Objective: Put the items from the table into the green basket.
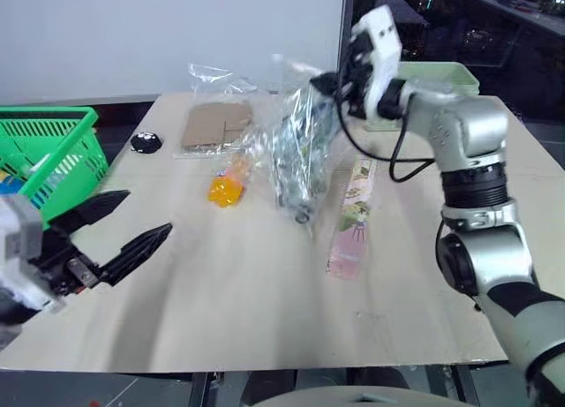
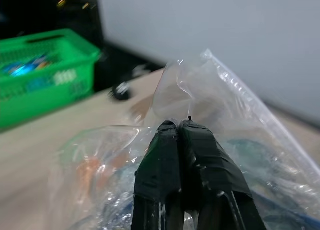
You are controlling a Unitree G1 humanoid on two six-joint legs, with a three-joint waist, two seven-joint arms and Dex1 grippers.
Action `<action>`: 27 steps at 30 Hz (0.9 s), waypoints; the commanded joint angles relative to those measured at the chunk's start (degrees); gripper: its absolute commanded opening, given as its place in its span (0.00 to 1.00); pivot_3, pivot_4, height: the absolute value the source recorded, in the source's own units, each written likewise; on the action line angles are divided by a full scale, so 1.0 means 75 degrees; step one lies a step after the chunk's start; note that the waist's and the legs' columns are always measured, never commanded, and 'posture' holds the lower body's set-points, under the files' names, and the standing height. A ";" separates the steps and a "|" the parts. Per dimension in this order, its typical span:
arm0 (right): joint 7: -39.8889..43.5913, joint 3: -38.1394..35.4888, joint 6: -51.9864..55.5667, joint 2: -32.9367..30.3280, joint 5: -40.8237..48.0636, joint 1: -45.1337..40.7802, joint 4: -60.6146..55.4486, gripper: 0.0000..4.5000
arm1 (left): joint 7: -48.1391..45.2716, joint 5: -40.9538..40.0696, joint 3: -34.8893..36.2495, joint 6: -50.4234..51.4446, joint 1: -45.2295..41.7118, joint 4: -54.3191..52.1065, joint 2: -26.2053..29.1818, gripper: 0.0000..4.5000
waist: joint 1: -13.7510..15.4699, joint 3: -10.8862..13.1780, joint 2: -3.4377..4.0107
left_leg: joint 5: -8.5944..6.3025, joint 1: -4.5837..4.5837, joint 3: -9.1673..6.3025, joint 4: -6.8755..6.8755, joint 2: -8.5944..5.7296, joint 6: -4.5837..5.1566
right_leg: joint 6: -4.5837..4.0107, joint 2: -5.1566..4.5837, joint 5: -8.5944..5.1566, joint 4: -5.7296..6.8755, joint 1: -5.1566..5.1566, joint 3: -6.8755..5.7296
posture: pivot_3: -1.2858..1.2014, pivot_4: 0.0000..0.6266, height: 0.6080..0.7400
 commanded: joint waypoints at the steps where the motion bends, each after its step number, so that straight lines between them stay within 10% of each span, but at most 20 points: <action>1: -0.0404 -0.0641 -0.0243 -0.0397 0.0078 -0.0548 -0.0141 0.01 | 0.0045 -0.0117 -0.0884 0.0081 -0.1098 0.0337 0.0361 1.00 | -0.0028 0.0004 0.0007 | 0.0000 0.0002 -0.0001 -0.0002 0.0000 0.0000 | -0.0019 0.0000 0.0012 0.0001 0.0001 -0.0001 | 0.58 0.00 1.00; 11: -0.1403 -0.1424 0.0015 -0.1597 0.0014 -0.0241 -0.0846 0.01 | -0.0593 0.1121 -0.4488 -0.0061 -0.5171 0.2337 0.0038 1.00 | -0.0526 0.0009 0.0021 | 0.0001 -0.0021 0.0001 0.0000 -0.0005 0.0000 | 0.0001 0.0001 0.0039 0.0001 -0.0006 0.0009 | 0.52 0.00 1.00; 27: -0.2437 -0.3092 0.0870 -0.3549 -0.0243 0.2466 -0.1787 0.01 | -0.1858 0.2539 -0.6610 -0.0680 -0.7611 0.4511 -0.1927 1.00 | -0.1648 0.0010 0.0054 | -0.0002 -0.0027 0.0017 0.0023 -0.0017 0.0011 | 0.0009 0.0001 0.0038 0.0008 -0.0007 0.0053 | 0.46 0.00 1.00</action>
